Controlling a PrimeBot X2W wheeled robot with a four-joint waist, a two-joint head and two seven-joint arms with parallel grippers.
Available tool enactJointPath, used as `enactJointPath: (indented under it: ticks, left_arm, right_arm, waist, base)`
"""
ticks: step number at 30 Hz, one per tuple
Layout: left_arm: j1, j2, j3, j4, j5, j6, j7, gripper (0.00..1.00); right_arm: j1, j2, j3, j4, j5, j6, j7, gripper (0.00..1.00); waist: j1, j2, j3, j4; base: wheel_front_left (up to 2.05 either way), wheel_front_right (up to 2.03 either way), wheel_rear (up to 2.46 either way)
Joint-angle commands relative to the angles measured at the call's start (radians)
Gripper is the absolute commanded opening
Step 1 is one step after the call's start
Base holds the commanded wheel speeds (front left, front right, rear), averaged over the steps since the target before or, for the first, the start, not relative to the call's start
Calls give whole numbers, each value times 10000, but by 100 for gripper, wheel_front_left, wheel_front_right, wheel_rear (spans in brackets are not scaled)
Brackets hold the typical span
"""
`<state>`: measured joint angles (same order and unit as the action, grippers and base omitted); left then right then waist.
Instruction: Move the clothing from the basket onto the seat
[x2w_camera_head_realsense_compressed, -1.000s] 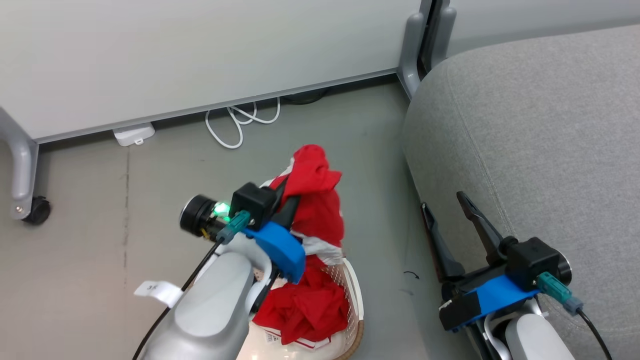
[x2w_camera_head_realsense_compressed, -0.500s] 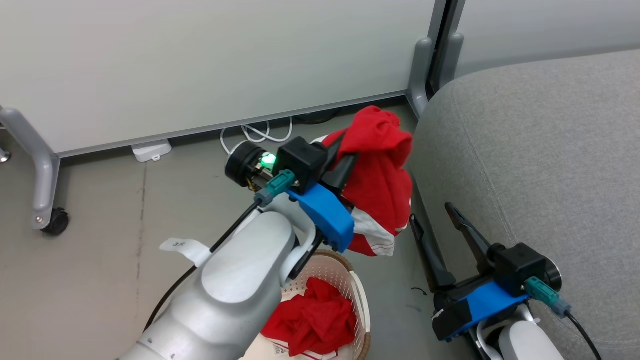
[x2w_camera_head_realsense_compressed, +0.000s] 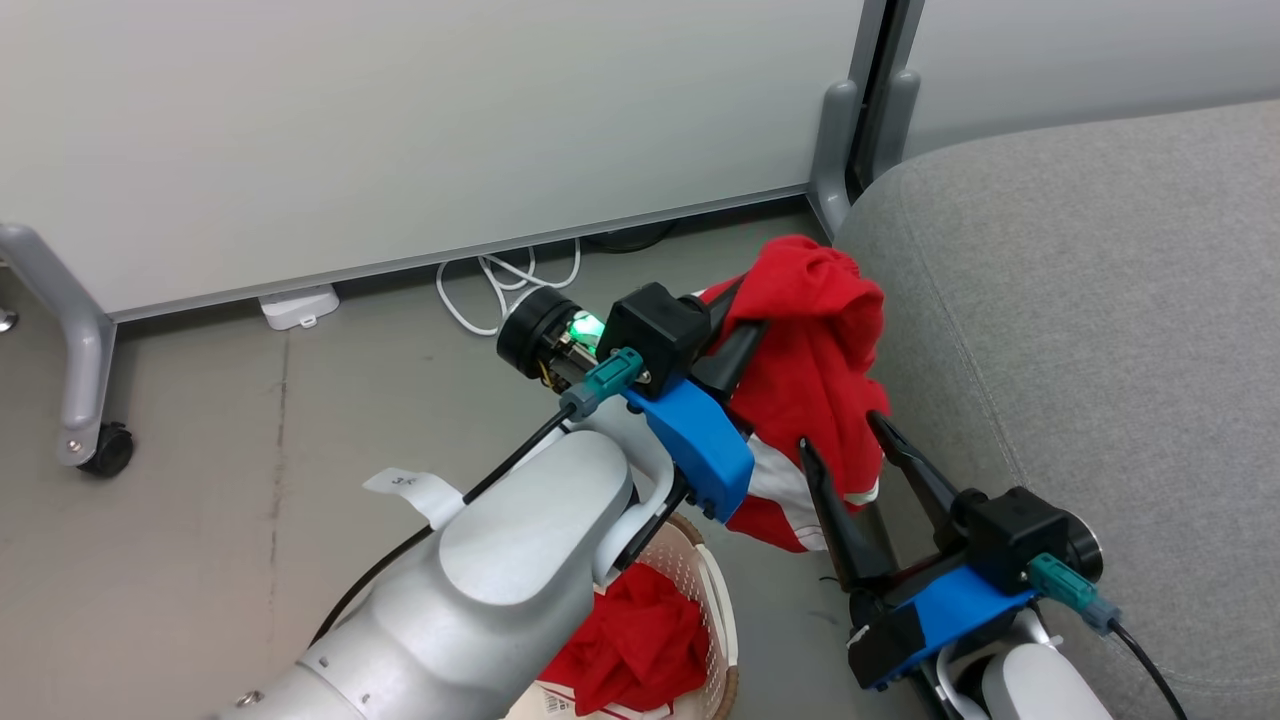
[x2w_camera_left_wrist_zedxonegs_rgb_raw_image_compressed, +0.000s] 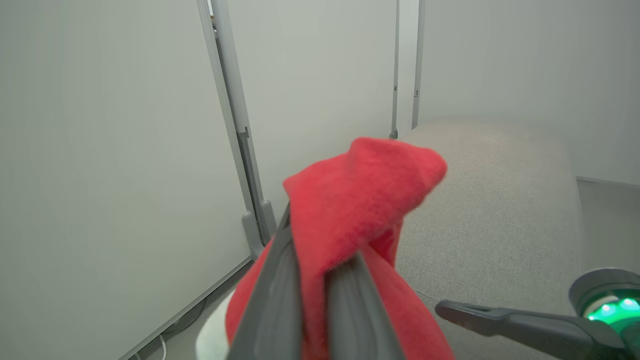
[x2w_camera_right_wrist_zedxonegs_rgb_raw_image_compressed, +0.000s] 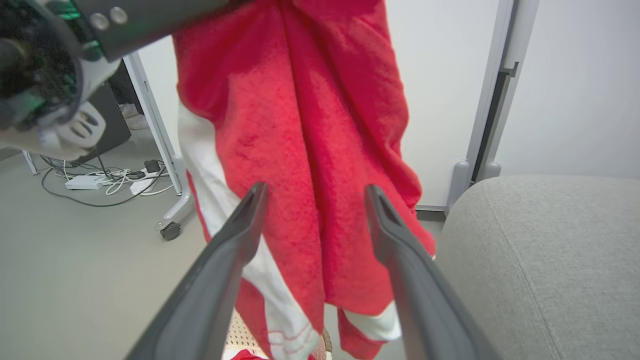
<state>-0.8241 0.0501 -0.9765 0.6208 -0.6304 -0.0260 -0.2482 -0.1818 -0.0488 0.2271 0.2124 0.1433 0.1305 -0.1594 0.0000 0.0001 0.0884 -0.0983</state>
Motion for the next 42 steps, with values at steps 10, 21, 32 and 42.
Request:
enactJointPath:
  ticks: [10,21,32,42]
  left_arm:
    - [-445,5,-638,109,-602,172,-146,0]
    - [-532,7,-1086,174,-1133,244,-179,0]
    - [-466,5,-1383,183,-1553,293,-184,0]
    - [-480,3,-1529,353,-1871,367,-185,0]
  right_arm:
    - [-693,-30,570,318,128,5,334,100]
    - [-2193,-30,1437,1927,686,5,1031,100]
    - [-2771,-30,1904,3115,903,5,1081,0]
    - [-2851,-30,2028,3490,1084,5,912,0]
  waist:
    - [0,-1,31,123]
    - [0,-1,-18,172]
    - [0,-1,-270,221]
    - [0,-1,-417,204]
  base:
    - [0,0,0]
    - [0,0,0]
    - [0,0,0]
    - [0,0,0]
